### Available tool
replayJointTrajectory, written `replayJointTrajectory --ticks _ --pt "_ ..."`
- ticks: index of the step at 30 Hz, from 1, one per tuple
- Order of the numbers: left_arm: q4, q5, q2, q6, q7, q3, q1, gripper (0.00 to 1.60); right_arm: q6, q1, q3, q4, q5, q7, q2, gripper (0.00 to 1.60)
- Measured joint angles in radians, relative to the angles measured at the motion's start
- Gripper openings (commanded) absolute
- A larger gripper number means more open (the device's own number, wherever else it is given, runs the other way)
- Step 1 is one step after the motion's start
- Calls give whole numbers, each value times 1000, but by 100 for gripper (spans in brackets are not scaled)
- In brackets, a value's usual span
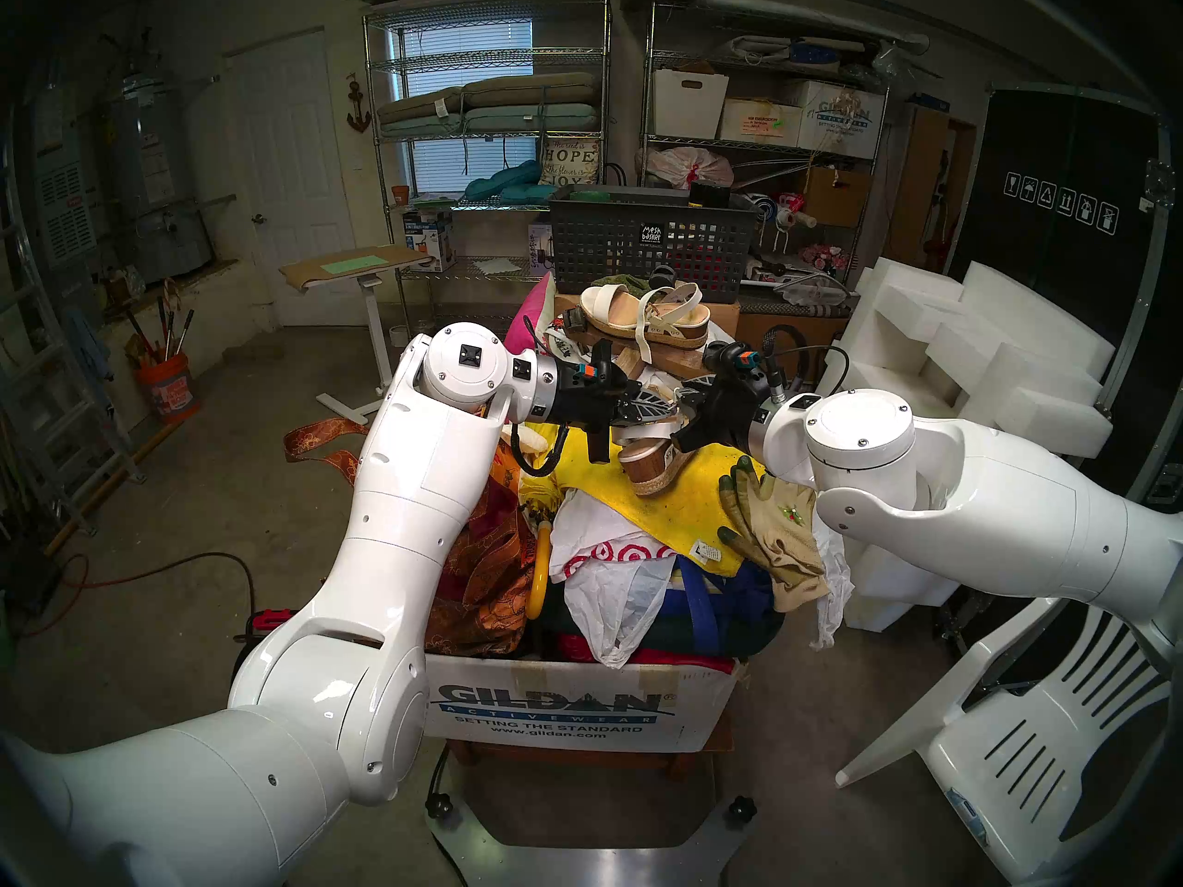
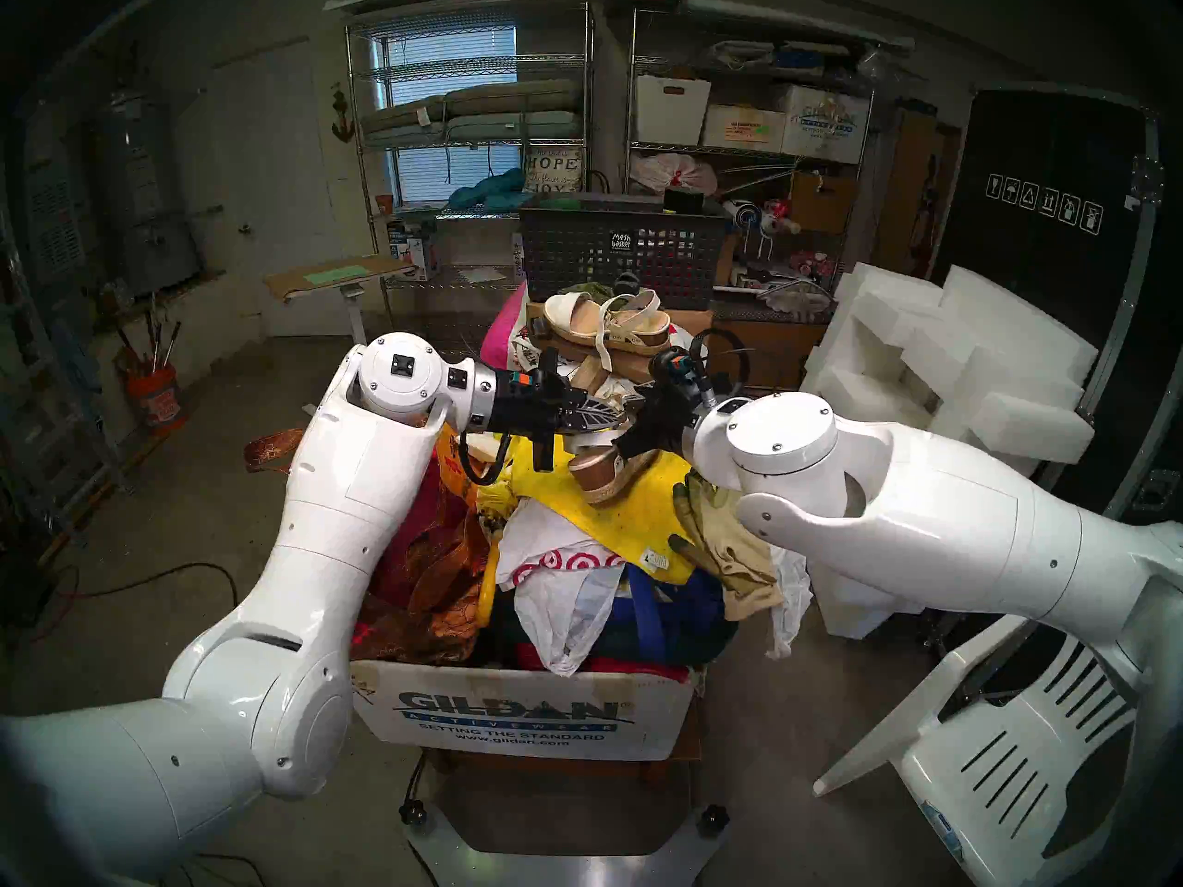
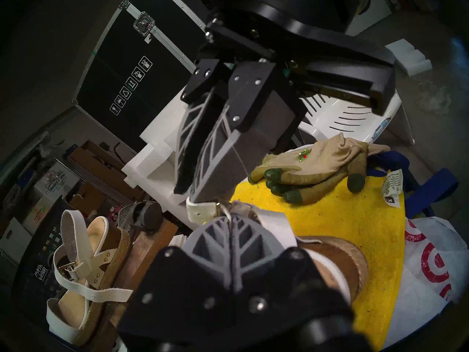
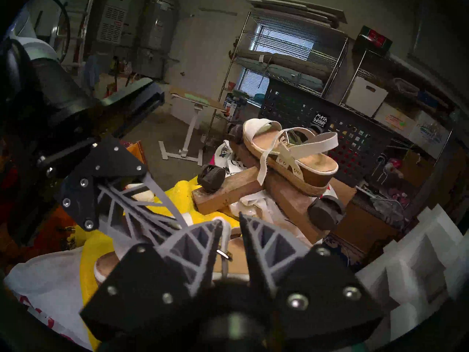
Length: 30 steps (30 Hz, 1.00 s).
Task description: Unbuckle a shoe
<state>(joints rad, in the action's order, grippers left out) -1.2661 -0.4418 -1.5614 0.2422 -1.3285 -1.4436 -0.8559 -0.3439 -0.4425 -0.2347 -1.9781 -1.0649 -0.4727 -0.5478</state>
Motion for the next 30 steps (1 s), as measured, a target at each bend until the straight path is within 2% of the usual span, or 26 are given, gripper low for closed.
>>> replayJointTrajectory --ticks 4,19,26,28,29,30 --pt "-8 1 0 -2 -1 0 -9 0 -18 1 -2 -3 -14 1 3 77" --pt "-11 -3 -1 -15 -12 -1 -29 0 -137 12 -21 -3 -135 3 6 73" --pt "-11 -7 -2 -15 -9 -4 -30 0 -172 23 -30 11 -168 41 6 79" --pt "-11 -8 -3 -15 -8 -4 -30 0 -179 26 -33 18 -176 56 7 112" --pt "-11 -9 -3 -15 -7 -4 -31 0 -184 28 -35 24 -182 68 6 86" --pt "-11 -10 -3 -15 -7 -4 -31 0 -187 29 -36 28 -184 75 6 78"
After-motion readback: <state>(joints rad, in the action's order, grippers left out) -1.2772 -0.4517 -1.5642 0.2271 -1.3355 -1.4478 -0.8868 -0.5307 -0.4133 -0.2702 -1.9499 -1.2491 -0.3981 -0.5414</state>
